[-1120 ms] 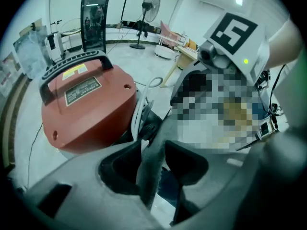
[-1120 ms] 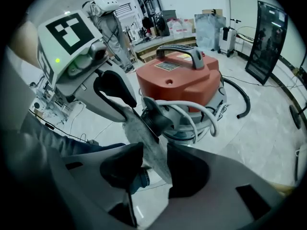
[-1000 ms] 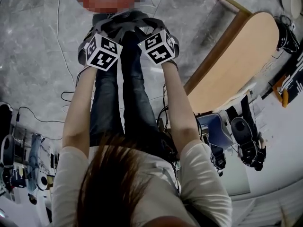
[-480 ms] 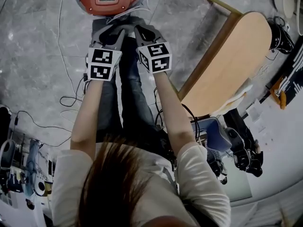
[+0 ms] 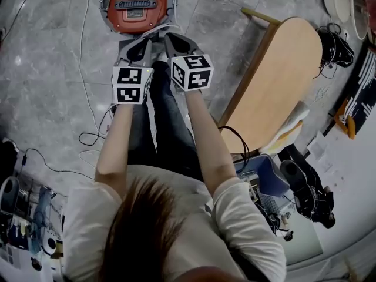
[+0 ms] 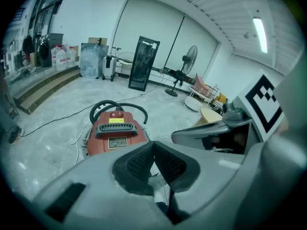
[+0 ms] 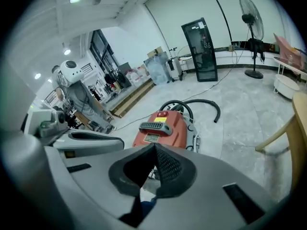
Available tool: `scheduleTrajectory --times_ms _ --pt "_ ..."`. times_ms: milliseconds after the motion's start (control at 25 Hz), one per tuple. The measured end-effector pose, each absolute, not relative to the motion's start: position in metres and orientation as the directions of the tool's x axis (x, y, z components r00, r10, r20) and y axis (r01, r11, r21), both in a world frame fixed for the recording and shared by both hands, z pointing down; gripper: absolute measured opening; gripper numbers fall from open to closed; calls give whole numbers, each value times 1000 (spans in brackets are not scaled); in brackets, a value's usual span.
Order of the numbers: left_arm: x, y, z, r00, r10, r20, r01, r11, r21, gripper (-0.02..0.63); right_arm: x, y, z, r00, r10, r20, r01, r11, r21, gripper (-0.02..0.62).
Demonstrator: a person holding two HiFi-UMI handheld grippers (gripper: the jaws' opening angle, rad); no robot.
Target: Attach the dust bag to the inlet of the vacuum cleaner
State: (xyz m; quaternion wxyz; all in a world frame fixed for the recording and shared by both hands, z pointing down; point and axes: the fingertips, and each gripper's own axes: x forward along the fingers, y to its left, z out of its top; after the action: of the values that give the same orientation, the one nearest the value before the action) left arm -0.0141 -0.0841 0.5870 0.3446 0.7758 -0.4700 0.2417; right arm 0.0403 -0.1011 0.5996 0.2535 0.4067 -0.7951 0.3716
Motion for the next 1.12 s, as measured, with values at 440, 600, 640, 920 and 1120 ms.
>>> scheduleTrajectory --times_ms 440,600,640,920,1120 --pt "-33 -122 460 377 -725 577 -925 -266 270 17 37 -121 461 -594 -552 585 -792 526 -308 2" --pt "-32 -123 413 365 -768 527 -928 -255 271 17 45 -123 394 -609 -600 518 -785 550 -285 2" --pt "-31 -123 401 364 -775 516 -929 -257 268 17 48 -124 379 -613 -612 500 -784 554 -282 2" --pt "-28 -128 319 367 -821 437 -927 -284 245 17 63 -126 300 -631 -654 417 -772 582 -255 2" --pt "-26 -125 272 364 -851 379 -928 -294 229 17 86 -117 250 -631 -696 342 -775 582 -246 2"
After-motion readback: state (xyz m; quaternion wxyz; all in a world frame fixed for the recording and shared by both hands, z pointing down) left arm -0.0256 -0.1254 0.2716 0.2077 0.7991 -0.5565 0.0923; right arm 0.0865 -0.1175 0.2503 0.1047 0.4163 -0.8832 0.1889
